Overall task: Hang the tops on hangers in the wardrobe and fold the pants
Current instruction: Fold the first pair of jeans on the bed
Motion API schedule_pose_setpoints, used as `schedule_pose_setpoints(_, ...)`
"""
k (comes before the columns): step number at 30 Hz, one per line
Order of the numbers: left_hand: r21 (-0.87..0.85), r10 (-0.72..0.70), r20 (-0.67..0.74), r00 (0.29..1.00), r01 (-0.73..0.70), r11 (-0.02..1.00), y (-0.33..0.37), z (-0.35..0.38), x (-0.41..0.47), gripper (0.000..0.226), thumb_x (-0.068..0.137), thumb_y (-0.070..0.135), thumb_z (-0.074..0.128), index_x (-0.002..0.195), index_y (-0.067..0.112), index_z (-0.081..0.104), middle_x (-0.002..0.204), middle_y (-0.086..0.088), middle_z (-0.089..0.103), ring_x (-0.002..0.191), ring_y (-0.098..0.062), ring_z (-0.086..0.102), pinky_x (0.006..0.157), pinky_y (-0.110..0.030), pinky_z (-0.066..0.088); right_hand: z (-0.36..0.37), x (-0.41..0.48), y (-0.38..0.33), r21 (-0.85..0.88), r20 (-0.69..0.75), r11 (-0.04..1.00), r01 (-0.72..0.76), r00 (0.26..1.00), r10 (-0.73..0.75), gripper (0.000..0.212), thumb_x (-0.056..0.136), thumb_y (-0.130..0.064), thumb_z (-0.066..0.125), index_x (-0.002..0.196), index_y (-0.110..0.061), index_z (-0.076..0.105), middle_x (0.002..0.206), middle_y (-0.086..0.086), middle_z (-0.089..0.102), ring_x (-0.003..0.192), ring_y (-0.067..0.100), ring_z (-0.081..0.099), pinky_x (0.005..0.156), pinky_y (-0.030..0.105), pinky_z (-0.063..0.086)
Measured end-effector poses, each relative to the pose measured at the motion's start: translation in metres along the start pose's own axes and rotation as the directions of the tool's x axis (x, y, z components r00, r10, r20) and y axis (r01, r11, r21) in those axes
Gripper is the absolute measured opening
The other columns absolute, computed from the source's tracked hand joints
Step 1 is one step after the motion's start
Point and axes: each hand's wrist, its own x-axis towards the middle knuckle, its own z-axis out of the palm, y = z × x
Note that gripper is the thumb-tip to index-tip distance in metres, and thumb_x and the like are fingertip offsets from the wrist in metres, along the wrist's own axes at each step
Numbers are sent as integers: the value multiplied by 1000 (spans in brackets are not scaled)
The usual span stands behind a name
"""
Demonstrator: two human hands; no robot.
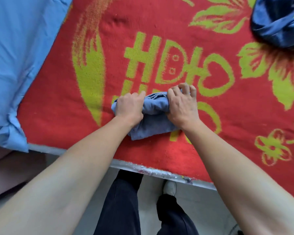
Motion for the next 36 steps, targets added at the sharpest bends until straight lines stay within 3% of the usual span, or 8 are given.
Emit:
schedule_pose_setpoints(4, 8, -34, -13, 999, 34, 999, 21, 1, -70, 48, 62, 13, 71, 105, 25, 54, 93, -1, 66, 90, -26, 65, 58, -31, 31, -16, -60, -4, -30, -46, 995, 91, 995, -93, 37, 57, -19, 74, 90, -13, 59, 88, 6, 67, 98, 33, 56, 94, 44, 26)
schedule_pose_setpoints(10, 53, -86, -68, 994, 89, 995, 62, -31, -204, 51, 73, 14, 65, 121, 24, 52, 104, -1, 61, 96, -26, 59, 59, -32, 37, -71, -171, -3, -42, -43, 966, 254, 966, -256, 30, 72, -22, 67, 99, -15, 56, 97, 6, 66, 106, 33, 54, 103, 46, 28)
schedule_pose_setpoints(14, 71, -185, -185, 965, 201, 977, 66, -69, -302, 42, 78, 16, 63, 119, 22, 54, 103, -4, 61, 95, -28, 58, 67, -36, 49, -123, -233, -25, -70, -168, 934, 351, 918, -358, 35, 69, -29, 76, 95, -12, 59, 91, 8, 66, 97, 33, 58, 100, 45, 30)
schedule_pose_setpoints(19, 37, -334, -304, 892, 361, 932, 59, -122, -422, 40, 78, 12, 62, 117, 20, 56, 101, -5, 62, 95, -29, 59, 69, -38, 52, -200, -290, -69, -132, -407, 856, 499, 761, -506, 31, 61, -25, 77, 85, -13, 61, 82, 7, 64, 89, 31, 62, 101, 43, 29)
schedule_pose_setpoints(23, 15, -505, -362, 784, 546, 838, 41, -140, -528, 44, 75, 27, 70, 116, 25, 56, 103, 1, 63, 96, -24, 61, 63, -33, 46, -255, -327, -134, -190, -448, 719, 669, 593, -669, 26, 63, -21, 70, 85, -13, 60, 80, 6, 61, 89, 30, 63, 111, 47, 31)
schedule_pose_setpoints(25, -2, -566, -366, 738, 608, 794, 33, -143, -578, 46, 74, 26, 69, 118, 24, 55, 105, 2, 63, 97, -24, 60, 65, -33, 46, -274, -354, -169, -165, -423, 674, 720, 566, -708, 34, 60, -25, 79, 86, -13, 59, 80, 5, 61, 80, 29, 62, 95, 45, 48)
schedule_pose_setpoints(28, -38, -655, -356, 667, 690, 723, 24, -136, -661, 50, 73, 19, 67, 120, 23, 53, 107, 0, 62, 98, -25, 58, 67, -35, 47, -290, -405, -224, -170, -413, 629, 759, 525, -745, 39, 58, -23, 81, 88, -13, 59, 83, 7, 61, 76, 30, 60, 69, 40, 50)
schedule_pose_setpoints(36, -110, -817, -346, 460, 845, 523, 20, -50, -917, 58, 73, 23, 68, 126, 26, 47, 109, 3, 59, 104, -21, 57, 67, -34, 47, -282, -596, -384, -282, -402, 407, 869, 278, -872, 46, 63, -39, 84, 94, -13, 61, 85, 6, 62, 74, 29, 59, 62, 39, 46)
